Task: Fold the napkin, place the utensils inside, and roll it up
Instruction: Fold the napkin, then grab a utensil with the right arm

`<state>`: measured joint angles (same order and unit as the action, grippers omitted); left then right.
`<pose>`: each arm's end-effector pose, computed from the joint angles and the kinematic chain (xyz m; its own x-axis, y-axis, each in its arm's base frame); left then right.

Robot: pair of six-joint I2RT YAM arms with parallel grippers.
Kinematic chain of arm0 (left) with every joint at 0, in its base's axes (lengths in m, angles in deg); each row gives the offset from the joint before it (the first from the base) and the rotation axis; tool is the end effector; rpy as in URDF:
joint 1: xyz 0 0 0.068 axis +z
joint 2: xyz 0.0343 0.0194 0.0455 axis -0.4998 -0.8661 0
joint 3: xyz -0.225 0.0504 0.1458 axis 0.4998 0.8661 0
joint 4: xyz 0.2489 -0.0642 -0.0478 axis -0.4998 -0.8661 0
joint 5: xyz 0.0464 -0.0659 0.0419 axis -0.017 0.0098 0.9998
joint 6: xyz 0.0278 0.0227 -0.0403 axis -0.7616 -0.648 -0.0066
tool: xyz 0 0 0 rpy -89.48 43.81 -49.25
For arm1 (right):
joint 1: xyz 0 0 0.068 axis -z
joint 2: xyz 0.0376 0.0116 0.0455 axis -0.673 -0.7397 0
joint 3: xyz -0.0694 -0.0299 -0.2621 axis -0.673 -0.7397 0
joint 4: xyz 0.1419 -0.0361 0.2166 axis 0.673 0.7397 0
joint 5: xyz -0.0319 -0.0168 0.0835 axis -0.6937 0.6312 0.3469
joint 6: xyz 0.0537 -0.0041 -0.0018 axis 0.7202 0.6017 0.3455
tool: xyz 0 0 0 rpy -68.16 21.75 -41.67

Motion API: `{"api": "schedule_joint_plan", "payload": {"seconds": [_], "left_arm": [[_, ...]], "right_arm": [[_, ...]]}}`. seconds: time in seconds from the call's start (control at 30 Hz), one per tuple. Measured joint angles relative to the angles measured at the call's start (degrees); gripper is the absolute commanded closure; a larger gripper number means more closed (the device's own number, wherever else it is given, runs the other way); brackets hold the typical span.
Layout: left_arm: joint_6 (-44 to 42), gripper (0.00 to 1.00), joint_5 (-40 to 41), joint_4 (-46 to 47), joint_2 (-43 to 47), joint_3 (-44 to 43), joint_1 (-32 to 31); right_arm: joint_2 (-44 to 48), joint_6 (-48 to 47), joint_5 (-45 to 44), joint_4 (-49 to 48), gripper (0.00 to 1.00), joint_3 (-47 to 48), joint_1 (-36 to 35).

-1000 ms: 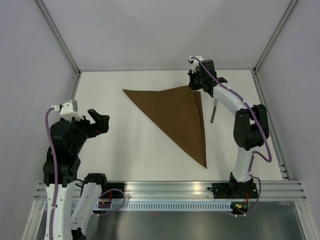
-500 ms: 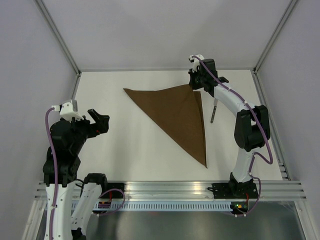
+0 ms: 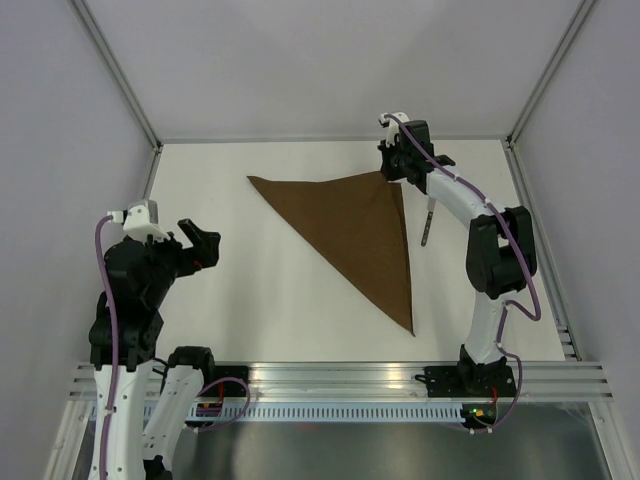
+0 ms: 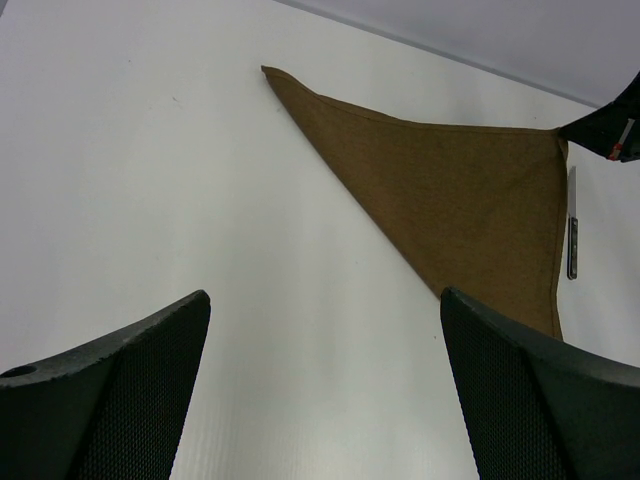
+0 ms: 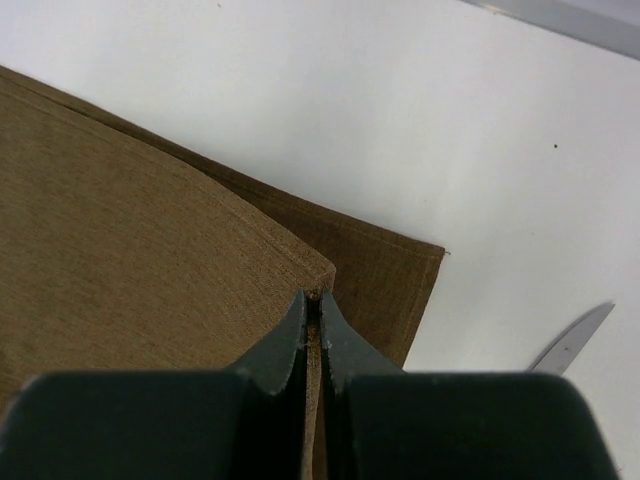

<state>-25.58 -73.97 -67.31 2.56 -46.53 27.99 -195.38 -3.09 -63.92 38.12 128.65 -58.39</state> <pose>0.0965 -0.0055 0.3729 -0.3086 -0.3234 -0.8945 -0.0091 0.9414 -0.3372 0.4405 0.1300 0.2617 -0.5438 -0.1845 -0.8187 -0.3521 0.9357 0.0230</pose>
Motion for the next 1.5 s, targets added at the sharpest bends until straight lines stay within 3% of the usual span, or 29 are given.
{"api": "schedule_joint_plan", "payload": {"seconds": [0.83, 0.93, 1.03, 1.07, 1.13, 1.3, 1.5], "left_arm": [[0.0, 0.0, -1.4, 1.7, 0.0, 3.3, 0.0], [0.0, 0.0, -1.6, 2.1, 0.0, 3.3, 0.0], [0.1, 0.0, -1.9, 2.7, 0.1, 3.6, 0.0], [0.1, 0.0, -2.2, 2.7, 0.1, 3.8, 0.0], [0.1, 0.0, -2.6, 2.7, 0.1, 3.9, 0.0], [0.1, 0.0, -3.6, 3.1, -0.2, 4.0, 0.0], [1.1, 0.0, -6.1, 5.5, -0.2, 5.2, 0.0]], "right_arm": [[-14.7, -1.3, -2.9, 0.0, 0.97, 7.3, 2.3], [-15.1, -1.4, -3.2, -0.1, 0.86, 7.5, 2.5], [-15.2, -1.2, -4.2, 0.0, 0.59, 7.6, 2.9], [-15.2, -1.2, -4.6, 0.0, 0.45, 7.6, 3.1], [-15.2, -1.1, -5.2, 0.0, 0.37, 7.7, 3.6], [-15.0, -1.0, -6.3, 1.2, 0.33, 8.6, 5.7], [-8.1, 0.1, -8.3, 4.0, 0.41, 2.0, 7.8]]}}
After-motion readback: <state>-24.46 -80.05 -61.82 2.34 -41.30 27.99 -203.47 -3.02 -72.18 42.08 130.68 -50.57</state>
